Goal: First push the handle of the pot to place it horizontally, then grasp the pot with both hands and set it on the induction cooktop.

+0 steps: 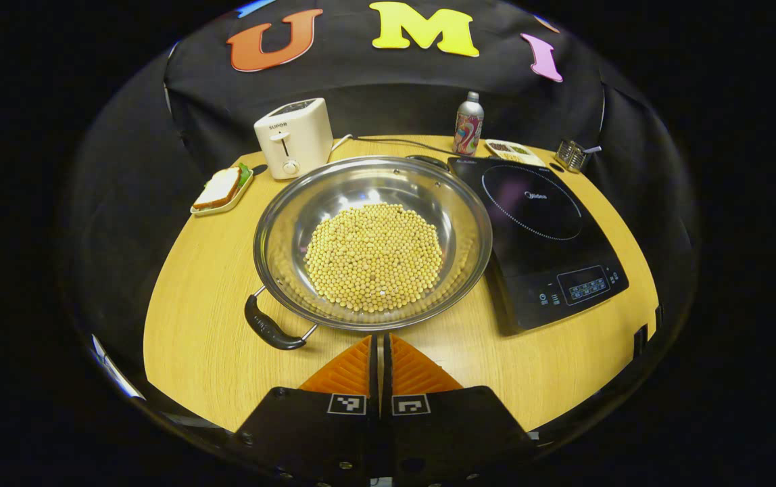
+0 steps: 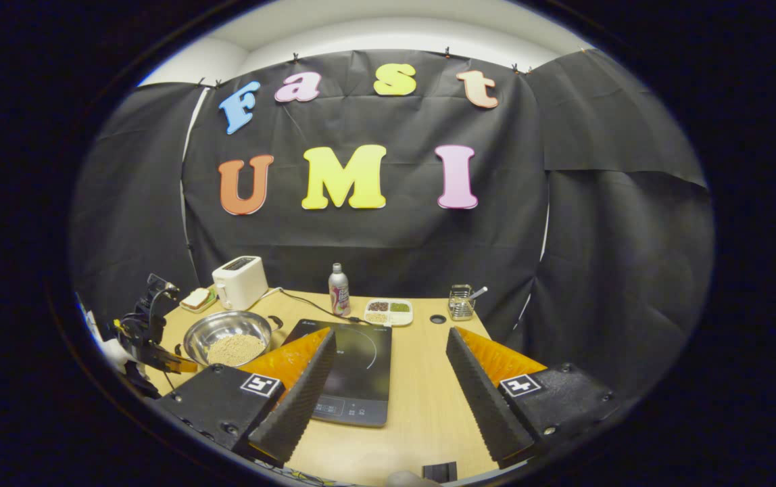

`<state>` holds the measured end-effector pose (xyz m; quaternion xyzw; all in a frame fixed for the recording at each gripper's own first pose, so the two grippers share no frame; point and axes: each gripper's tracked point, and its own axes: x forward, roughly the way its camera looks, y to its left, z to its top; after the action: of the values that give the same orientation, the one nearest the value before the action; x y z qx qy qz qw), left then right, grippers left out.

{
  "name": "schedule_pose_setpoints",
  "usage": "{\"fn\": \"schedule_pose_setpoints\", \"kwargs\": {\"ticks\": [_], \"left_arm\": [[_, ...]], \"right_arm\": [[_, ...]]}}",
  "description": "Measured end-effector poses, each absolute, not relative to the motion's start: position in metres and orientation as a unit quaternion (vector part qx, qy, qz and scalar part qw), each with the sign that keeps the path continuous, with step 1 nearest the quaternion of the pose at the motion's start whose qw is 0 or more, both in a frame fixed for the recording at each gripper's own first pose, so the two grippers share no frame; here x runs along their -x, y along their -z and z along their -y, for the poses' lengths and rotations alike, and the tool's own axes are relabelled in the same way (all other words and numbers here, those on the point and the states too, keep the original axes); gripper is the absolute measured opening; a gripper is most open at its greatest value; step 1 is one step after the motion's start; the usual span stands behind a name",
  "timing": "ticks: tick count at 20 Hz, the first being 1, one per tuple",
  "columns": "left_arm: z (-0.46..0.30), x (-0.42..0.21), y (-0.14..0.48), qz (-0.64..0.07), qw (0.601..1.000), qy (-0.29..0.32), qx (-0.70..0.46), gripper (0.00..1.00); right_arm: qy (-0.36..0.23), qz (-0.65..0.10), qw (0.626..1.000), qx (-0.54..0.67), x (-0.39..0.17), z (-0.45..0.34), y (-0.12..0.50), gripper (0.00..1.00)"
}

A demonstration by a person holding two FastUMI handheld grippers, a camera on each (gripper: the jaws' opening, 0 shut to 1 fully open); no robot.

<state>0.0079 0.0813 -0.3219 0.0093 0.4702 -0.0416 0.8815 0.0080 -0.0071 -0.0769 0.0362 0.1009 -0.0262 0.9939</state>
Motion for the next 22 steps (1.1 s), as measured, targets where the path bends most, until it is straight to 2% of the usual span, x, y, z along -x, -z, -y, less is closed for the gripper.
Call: {"fn": "schedule_pose_setpoints", "kwargs": {"ticks": [1, 2, 3, 4, 6, 7, 8, 9, 14, 15, 16, 17, 18, 19, 21, 22], "left_arm": [[-0.084, -0.008, 0.326, -0.482, 0.875, 0.041, -0.009, 0.00], [-0.088, -0.011, 0.328, -0.488, 0.872, 0.040, -0.013, 0.00], [-0.091, -0.012, 0.330, -0.493, 0.869, 0.039, -0.017, 0.10], [-0.094, -0.013, 0.332, -0.497, 0.866, 0.038, -0.022, 0.00], [-0.099, -0.015, 0.334, -0.505, 0.862, 0.038, -0.027, 0.00], [-0.102, -0.015, 0.335, -0.508, 0.860, 0.036, -0.031, 0.10], [-0.108, -0.015, 0.337, -0.514, 0.856, 0.031, -0.036, 0.10], [-0.112, -0.014, 0.338, -0.519, 0.854, 0.029, -0.038, 0.00], [-0.132, -0.010, 0.339, -0.533, 0.845, 0.024, -0.039, 0.00], [-0.136, -0.011, 0.338, -0.534, 0.844, 0.021, -0.042, 0.10], [-0.141, -0.012, 0.338, -0.535, 0.843, 0.019, -0.045, 0.00], [-0.146, -0.015, 0.340, -0.536, 0.843, 0.015, -0.047, 0.10], [-0.151, -0.018, 0.340, -0.536, 0.843, 0.013, -0.048, 0.00], [-0.156, -0.019, 0.339, -0.536, 0.843, 0.009, -0.048, 0.10], [-0.165, -0.025, 0.340, -0.535, 0.844, 0.000, -0.038, 0.10], [-0.168, -0.027, 0.340, -0.535, 0.844, -0.005, -0.030, 0.00]], "right_arm": [[0.028, -0.101, 0.994, -0.037, -0.009, 0.007, 0.078, 1.00], [0.030, -0.102, 0.994, -0.038, -0.009, 0.009, 0.078, 1.00], [0.032, -0.101, 0.994, -0.039, -0.010, 0.010, 0.078, 1.00], [0.035, -0.102, 0.993, -0.039, -0.010, 0.011, 0.078, 1.00], [0.037, -0.105, 0.993, -0.040, -0.011, 0.013, 0.081, 1.00], [0.038, -0.108, 0.993, -0.041, -0.012, 0.014, 0.084, 1.00], [0.040, -0.112, 0.992, -0.041, -0.012, 0.015, 0.086, 1.00], [0.040, -0.114, 0.992, -0.042, -0.012, 0.015, 0.089, 1.00], [0.038, -0.123, 0.991, -0.043, -0.014, 0.012, 0.093, 1.00], [0.036, -0.125, 0.991, -0.043, -0.015, 0.010, 0.094, 1.00], [0.035, -0.126, 0.991, -0.043, -0.015, 0.009, 0.094, 1.00], [0.034, -0.126, 0.991, -0.042, -0.015, 0.008, 0.095, 1.00], [0.035, -0.127, 0.990, -0.041, -0.015, 0.008, 0.095, 1.00], [0.035, -0.127, 0.990, -0.042, -0.016, 0.009, 0.095, 1.00], [0.035, -0.128, 0.990, -0.044, -0.018, 0.008, 0.095, 1.00], [0.036, -0.128, 0.990, -0.043, -0.018, 0.008, 0.095, 1.00]]}}
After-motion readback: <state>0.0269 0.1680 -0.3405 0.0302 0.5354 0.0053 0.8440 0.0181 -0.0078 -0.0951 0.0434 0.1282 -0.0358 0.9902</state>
